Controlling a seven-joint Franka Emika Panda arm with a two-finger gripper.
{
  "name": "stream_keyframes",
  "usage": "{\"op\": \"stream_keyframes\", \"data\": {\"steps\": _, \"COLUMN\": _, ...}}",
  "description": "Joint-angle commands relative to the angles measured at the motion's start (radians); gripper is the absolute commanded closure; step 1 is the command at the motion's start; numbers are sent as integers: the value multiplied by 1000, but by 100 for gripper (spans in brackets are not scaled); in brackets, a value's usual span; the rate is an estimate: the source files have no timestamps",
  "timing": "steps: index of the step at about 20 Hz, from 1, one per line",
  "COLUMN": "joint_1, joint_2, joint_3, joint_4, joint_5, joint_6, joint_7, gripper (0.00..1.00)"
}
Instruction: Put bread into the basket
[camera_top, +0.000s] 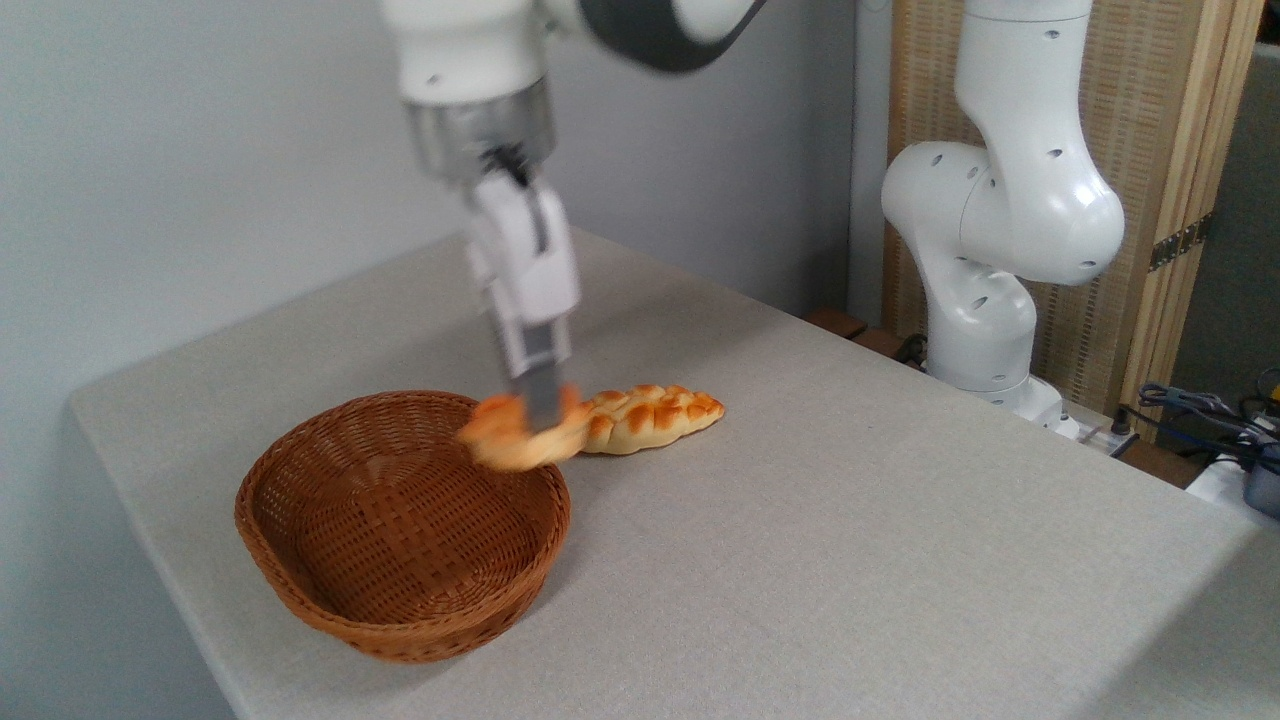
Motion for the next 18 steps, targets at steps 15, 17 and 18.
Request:
{"op": "stream_keyframes", "data": {"steps": 15, "joint_1": 1, "joint_2": 194, "joint_3": -63, "joint_4": 23, "joint_5": -3, "joint_6": 233, "joint_7": 23, "gripper": 0}}
{"op": "stream_keyframes", "data": {"steps": 17, "joint_1": 1, "joint_2": 191, "joint_3": -63, "joint_4": 23, "joint_5": -3, "joint_6": 227, "joint_7": 23, "gripper": 0}}
{"op": "stream_keyframes", "data": {"steps": 18, "joint_1": 1, "joint_2": 191, "joint_3": -63, "joint_4": 23, "joint_5": -3, "joint_6": 223, "joint_7": 23, "gripper": 0}}
